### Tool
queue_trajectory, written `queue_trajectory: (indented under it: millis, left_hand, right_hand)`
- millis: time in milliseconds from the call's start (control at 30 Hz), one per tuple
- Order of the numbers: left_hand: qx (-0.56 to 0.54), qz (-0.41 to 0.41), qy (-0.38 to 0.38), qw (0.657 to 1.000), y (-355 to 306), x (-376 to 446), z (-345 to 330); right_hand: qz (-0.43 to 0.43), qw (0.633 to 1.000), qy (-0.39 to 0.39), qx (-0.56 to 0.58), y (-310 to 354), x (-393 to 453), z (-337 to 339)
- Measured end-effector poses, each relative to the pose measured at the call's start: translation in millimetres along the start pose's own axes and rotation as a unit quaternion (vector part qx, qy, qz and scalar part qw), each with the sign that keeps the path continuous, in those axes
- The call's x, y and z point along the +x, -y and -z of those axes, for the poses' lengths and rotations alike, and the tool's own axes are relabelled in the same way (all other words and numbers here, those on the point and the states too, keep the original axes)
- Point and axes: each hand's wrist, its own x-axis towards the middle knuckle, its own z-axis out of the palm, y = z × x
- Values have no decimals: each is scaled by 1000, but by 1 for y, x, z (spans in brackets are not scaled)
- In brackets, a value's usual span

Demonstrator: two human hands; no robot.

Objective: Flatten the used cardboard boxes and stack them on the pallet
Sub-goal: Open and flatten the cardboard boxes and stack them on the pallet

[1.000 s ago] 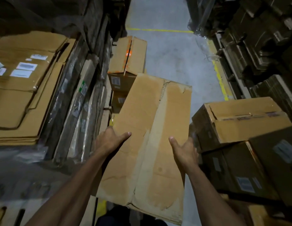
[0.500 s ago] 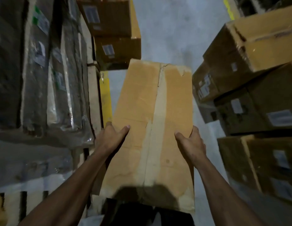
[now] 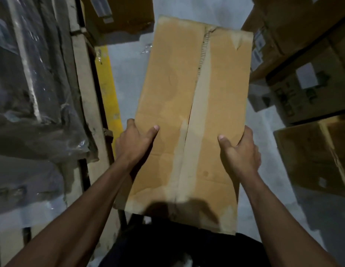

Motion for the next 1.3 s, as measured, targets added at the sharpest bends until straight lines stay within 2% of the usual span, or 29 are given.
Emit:
queue_trajectory:
  millis: [300, 467, 667, 800, 933, 1067, 1300]
  left_hand:
    - [-60, -72, -5, 996, 17, 0, -19]
    - [-153, -91, 62, 982, 50, 5, -21]
    - [-171, -98, 173, 965, 80, -30, -18]
    - [-165, -108, 166, 966, 86, -27, -25]
    - [-189, -132, 121, 966, 62, -13, -39]
    - [-228, -114, 101, 962, 51, 3, -59]
    - [-293, -59, 151, 942, 31, 11, -85]
  right_hand:
    - [49, 998, -18, 47, -39, 7, -4]
    - [33, 998, -31, 53, -55, -30, -12]
    - [-19, 999, 20, 37, -79, -84, -20]
    - [-24, 999, -34, 13, -78, -92, -25]
    - [-30, 997, -76, 2, -72, -63, -21]
    - [-28, 996, -88, -14, -73, -37, -24]
    - [-21, 995, -94, -22, -88, -10, -33]
